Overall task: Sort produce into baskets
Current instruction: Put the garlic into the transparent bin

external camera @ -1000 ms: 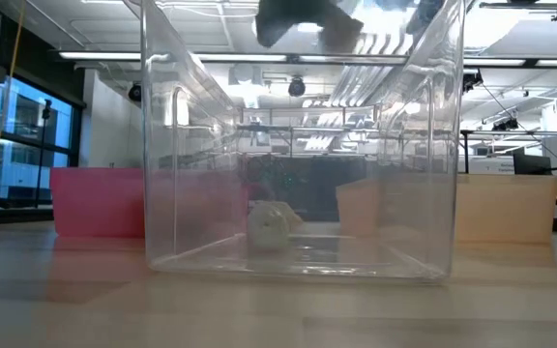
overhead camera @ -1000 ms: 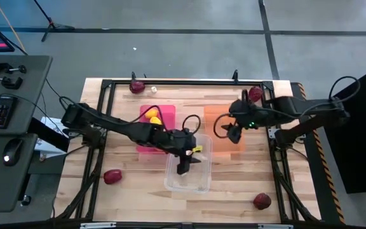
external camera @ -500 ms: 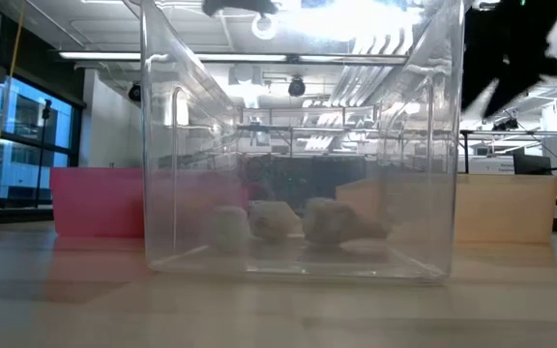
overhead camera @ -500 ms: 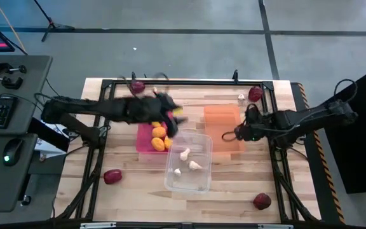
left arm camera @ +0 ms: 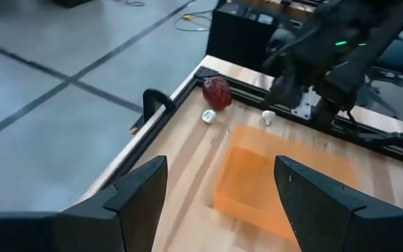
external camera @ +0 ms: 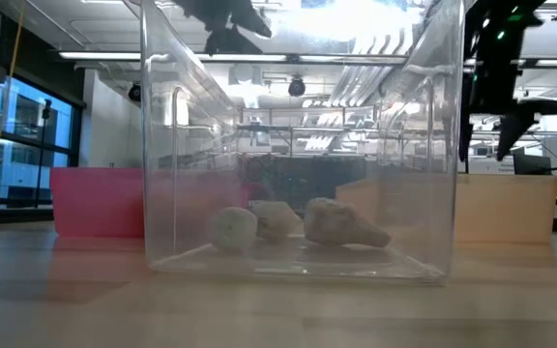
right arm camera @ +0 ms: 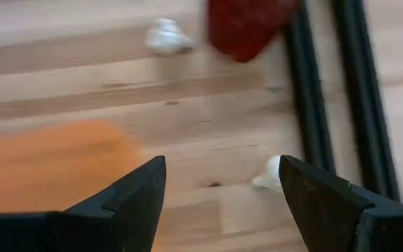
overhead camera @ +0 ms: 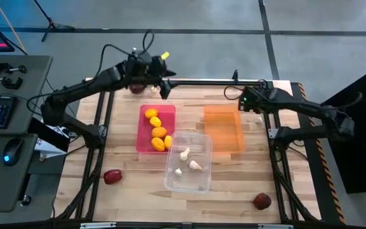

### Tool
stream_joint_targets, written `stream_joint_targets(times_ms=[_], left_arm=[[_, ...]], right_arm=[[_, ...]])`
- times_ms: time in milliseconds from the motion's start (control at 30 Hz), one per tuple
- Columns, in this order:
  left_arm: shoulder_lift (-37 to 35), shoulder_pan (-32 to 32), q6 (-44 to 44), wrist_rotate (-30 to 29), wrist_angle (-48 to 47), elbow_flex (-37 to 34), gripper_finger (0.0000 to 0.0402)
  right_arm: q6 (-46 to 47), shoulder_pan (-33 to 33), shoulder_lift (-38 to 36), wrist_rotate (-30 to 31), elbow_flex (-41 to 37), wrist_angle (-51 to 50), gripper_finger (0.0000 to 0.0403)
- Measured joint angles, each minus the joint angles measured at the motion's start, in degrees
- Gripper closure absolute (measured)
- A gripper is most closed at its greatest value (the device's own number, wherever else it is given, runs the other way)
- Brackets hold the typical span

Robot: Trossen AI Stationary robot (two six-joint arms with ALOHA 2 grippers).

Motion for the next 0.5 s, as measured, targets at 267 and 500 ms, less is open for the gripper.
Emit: stream_joint_targets(times_ms=[267, 500], left_arm=[[2.39, 8.79, 7.94, 5.57, -0.05, 0.00, 0.0151], [3.20, 13.88, 15.27, 10.84, -0.06, 0.00, 0.0151]], right_arm=[[4.48, -7.55, 10.39, -5.09, 0.00, -0.36, 0.0135], [13.36, -7.69, 16.85, -6.05, 0.00, -3.17, 0.0135]])
